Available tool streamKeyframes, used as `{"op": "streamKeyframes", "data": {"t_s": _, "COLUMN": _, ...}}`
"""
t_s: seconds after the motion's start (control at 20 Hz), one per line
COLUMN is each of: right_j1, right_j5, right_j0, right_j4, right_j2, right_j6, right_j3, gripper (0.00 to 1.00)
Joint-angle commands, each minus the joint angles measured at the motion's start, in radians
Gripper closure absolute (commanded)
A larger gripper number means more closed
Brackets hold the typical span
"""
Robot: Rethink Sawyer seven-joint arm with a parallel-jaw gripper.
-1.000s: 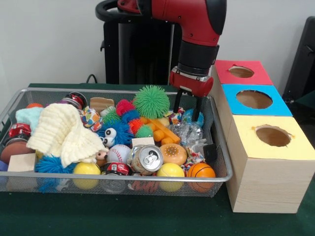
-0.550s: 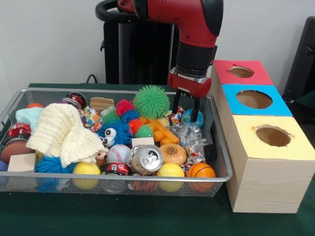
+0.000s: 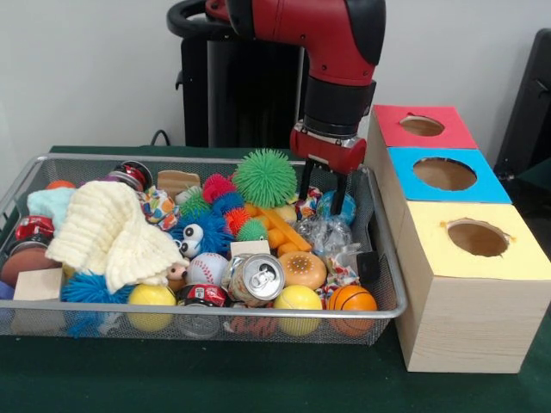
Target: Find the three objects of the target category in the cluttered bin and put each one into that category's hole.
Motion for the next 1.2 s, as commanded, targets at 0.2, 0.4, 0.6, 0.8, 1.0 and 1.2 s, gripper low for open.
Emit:
{"op": "streamKeyframes", "data": {"t_s": 0.2, "right_j1": 0.149, "right_j5": 0.007, "right_j0": 0.02, "right_j4": 0.024, "right_j2": 0.037, "right_j6": 0.04, "right_j3": -0.234, "gripper": 0.0}}
{"op": "streamKeyframes", "data": {"t_s": 0.4, "right_j1": 0.168, "right_j5": 0.003, "right_j0": 0.029, "right_j4": 0.028, "right_j2": 0.033, "right_j6": 0.051, "right_j3": -0.251, "gripper": 0.0}}
{"op": "streamKeyframes", "data": {"t_s": 0.6, "right_j1": 0.181, "right_j5": -0.007, "right_j0": 0.036, "right_j4": 0.027, "right_j2": 0.032, "right_j6": 0.066, "right_j3": -0.255, "gripper": 0.0}}
{"op": "streamKeyframes", "data": {"t_s": 0.8, "right_j1": 0.196, "right_j5": -0.015, "right_j0": 0.039, "right_j4": 0.03, "right_j2": 0.028, "right_j6": 0.074, "right_j3": -0.273, "gripper": 0.0}}
{"op": "streamKeyframes", "data": {"t_s": 1.0, "right_j1": 0.211, "right_j5": -0.019, "right_j0": 0.043, "right_j4": 0.036, "right_j2": 0.025, "right_j6": 0.079, "right_j3": -0.289, "gripper": 0.0}}
{"op": "streamKeyframes", "data": {"t_s": 1.2, "right_j1": 0.211, "right_j5": -0.019, "right_j0": 0.035, "right_j4": 0.029, "right_j2": 0.03, "right_j6": 0.075, "right_j3": -0.29, "gripper": 0.0}}
